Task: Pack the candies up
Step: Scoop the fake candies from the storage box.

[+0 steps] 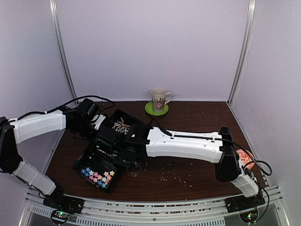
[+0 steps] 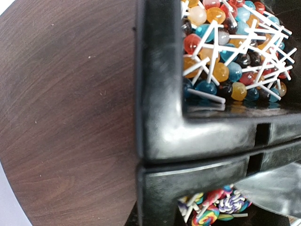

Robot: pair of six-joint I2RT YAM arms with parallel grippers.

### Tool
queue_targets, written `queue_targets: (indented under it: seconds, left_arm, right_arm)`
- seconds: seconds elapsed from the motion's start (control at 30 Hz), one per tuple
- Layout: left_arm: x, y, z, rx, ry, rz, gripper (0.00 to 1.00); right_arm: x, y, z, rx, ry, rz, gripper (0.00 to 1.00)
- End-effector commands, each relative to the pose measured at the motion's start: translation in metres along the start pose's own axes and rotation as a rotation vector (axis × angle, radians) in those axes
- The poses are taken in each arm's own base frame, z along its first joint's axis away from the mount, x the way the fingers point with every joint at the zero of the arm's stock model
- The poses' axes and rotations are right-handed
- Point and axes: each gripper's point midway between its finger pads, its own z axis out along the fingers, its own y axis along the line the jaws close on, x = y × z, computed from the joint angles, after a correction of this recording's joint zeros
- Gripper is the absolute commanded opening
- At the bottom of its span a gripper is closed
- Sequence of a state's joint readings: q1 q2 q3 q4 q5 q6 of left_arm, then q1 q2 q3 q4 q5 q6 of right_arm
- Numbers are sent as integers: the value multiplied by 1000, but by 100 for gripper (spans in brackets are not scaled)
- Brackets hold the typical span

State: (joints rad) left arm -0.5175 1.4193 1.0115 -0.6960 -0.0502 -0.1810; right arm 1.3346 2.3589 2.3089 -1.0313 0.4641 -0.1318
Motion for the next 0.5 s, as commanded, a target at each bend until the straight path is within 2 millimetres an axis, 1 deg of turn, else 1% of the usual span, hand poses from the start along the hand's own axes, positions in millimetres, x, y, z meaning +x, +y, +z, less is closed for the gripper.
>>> queue_targets:
  seconds: [0.0,0.07,0.17,0.23,0.33,0.37,0.47]
  left_arm:
    - [-63,-27,-43,154,-289,-6,0]
    - [-63,-27,-44,151,-292,-10,0]
    - [-61,-23,-42,133,-280,-16,0]
    - [-61,-22,-41,130,-278,-19,0]
    - [-58,-10,-38,77,-262,-49,0]
    - [-57,-7,-37,65,-256,-58,0]
    - [-59,-5,-38,74,-271,-73,0]
  right_arm:
    - [-5,32,25,-116,-18,38,0]
    - [1,37,27,-130,-9,40,0]
    - [15,38,28,-135,34,36,0]
    - [27,35,29,-138,81,47,0]
    - [43,29,26,-136,142,68,0]
    - [46,27,25,-137,152,74,0]
    - [53,26,23,-139,178,85,0]
